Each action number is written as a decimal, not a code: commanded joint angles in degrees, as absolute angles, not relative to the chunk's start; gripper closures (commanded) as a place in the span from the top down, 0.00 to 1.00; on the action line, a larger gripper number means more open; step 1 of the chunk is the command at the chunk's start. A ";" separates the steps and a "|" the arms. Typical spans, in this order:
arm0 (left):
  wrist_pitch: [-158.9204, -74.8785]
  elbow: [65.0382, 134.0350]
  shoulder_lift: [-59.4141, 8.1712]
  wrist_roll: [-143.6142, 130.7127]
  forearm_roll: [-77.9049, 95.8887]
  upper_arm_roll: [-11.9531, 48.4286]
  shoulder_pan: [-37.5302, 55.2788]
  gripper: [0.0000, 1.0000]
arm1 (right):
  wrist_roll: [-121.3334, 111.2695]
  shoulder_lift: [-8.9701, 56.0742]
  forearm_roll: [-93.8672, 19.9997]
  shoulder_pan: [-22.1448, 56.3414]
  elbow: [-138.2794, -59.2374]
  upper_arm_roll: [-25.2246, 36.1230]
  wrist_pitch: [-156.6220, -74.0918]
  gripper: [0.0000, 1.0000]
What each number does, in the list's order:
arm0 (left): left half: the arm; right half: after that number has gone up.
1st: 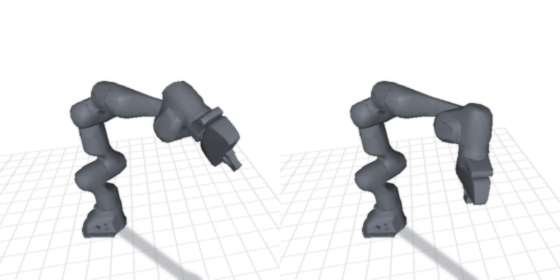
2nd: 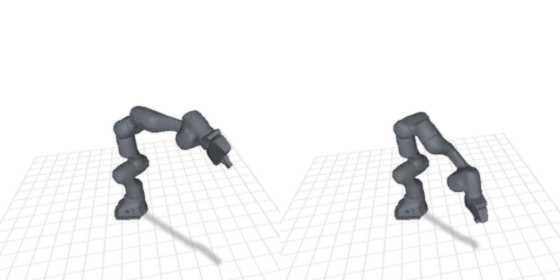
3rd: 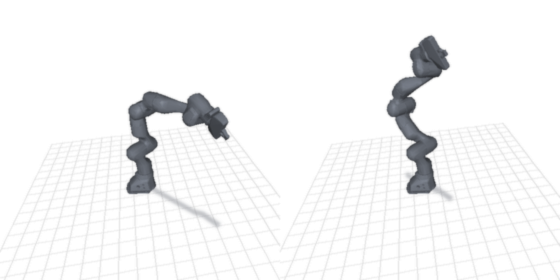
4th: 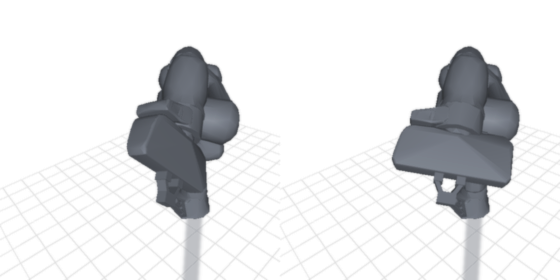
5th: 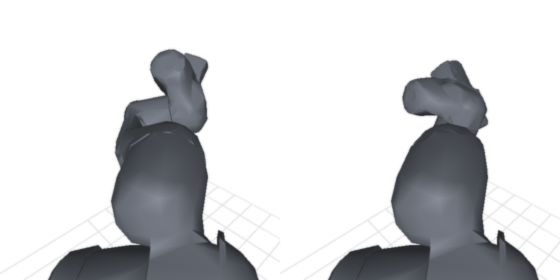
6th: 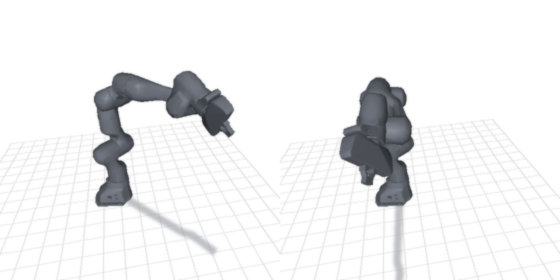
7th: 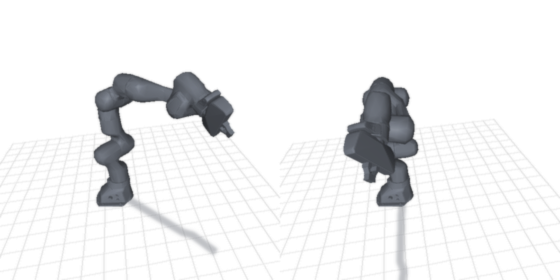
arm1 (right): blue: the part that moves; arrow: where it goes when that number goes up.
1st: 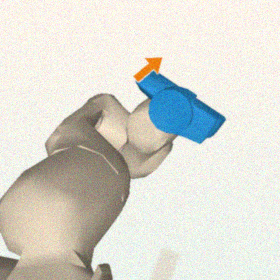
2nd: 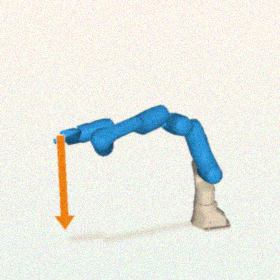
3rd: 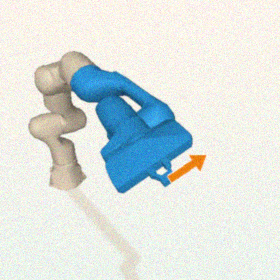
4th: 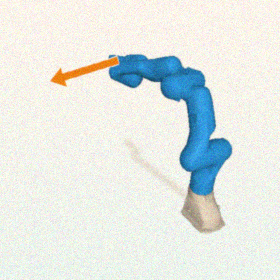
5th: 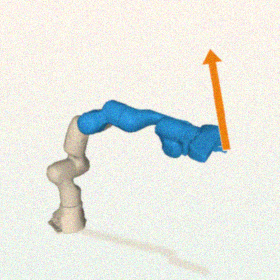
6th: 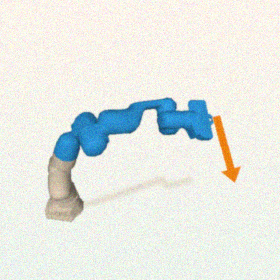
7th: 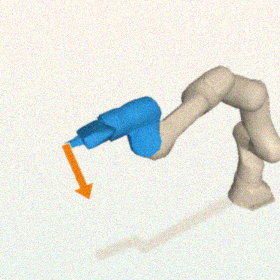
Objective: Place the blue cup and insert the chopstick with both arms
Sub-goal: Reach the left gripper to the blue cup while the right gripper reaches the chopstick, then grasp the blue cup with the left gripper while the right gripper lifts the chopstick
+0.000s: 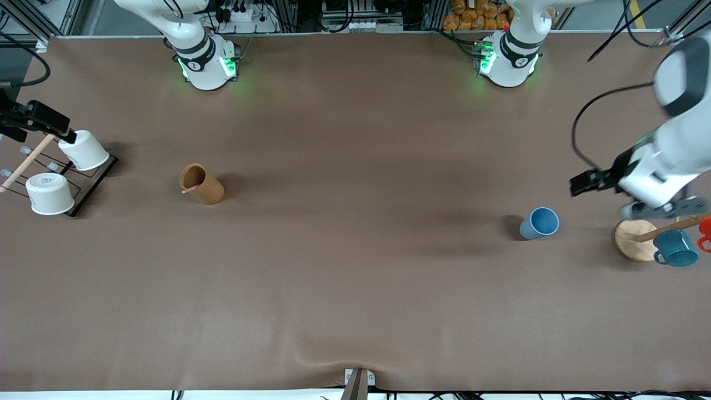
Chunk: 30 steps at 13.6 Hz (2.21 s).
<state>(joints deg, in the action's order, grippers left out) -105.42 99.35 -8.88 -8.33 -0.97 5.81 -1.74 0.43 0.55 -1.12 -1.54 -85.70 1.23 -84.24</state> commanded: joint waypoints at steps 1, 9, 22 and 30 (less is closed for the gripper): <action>-113.70 106.42 -8.51 -6.51 -2.98 5.89 -2.89 1.00 | 1.14 4.29 -0.88 0.69 -84.29 1.23 -84.46 1.00; -133.05 115.40 -16.60 -5.19 -3.08 5.80 -5.53 0.94 | -2.73 12.90 -1.23 5.53 -84.99 1.32 -87.63 1.00; -136.93 115.84 -22.94 -6.06 -2.46 5.98 -5.80 0.00 | -0.45 18.81 -1.23 9.14 -100.19 1.32 -96.50 1.00; -136.23 111.63 -21.18 -10.18 -2.20 18.96 -3.87 0.00 | 2.11 21.09 -1.23 9.32 -101.43 1.32 -97.03 1.00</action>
<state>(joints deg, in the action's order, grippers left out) -136.69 113.30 -22.14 -8.18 -1.92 15.44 -4.36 0.94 20.56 -1.17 8.89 -101.54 1.14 -96.61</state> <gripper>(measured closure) 0.952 0.000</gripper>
